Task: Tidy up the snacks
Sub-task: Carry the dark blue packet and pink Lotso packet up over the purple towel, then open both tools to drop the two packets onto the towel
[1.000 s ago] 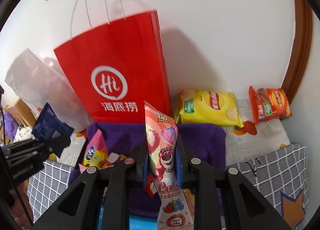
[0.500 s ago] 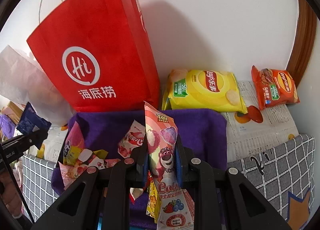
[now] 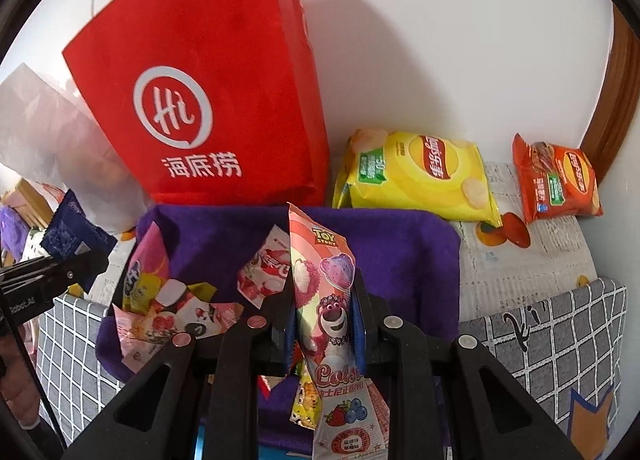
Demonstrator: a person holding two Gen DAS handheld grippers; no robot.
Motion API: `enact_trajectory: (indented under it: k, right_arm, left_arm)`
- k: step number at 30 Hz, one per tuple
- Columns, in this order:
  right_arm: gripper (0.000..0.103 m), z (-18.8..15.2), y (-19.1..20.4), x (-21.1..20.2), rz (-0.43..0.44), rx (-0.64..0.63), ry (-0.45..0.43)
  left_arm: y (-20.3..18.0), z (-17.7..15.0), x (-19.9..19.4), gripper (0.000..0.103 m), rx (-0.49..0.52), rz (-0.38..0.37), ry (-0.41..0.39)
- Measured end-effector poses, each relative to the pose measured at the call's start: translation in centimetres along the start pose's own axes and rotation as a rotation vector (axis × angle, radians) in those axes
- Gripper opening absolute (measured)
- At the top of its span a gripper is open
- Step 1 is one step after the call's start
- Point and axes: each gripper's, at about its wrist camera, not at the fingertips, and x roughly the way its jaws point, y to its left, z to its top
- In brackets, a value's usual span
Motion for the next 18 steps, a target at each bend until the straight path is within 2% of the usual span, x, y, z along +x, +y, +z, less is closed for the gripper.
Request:
enact_trajectory:
  k: [10,18]
  right_arm:
    - [0.023,-0.5,-0.5,1.9,-0.022,-0.010,0.066]
    - [0.024,-0.9,0.3,2.9,-0.033,-0.044,0.092]
  left_arm:
    - [-1.3,-0.8,2.0,0.014,0.043,-0.008,0.080]
    - [-2.3,-1.4,2.6,0.015,0.085,-0.003,0.108]
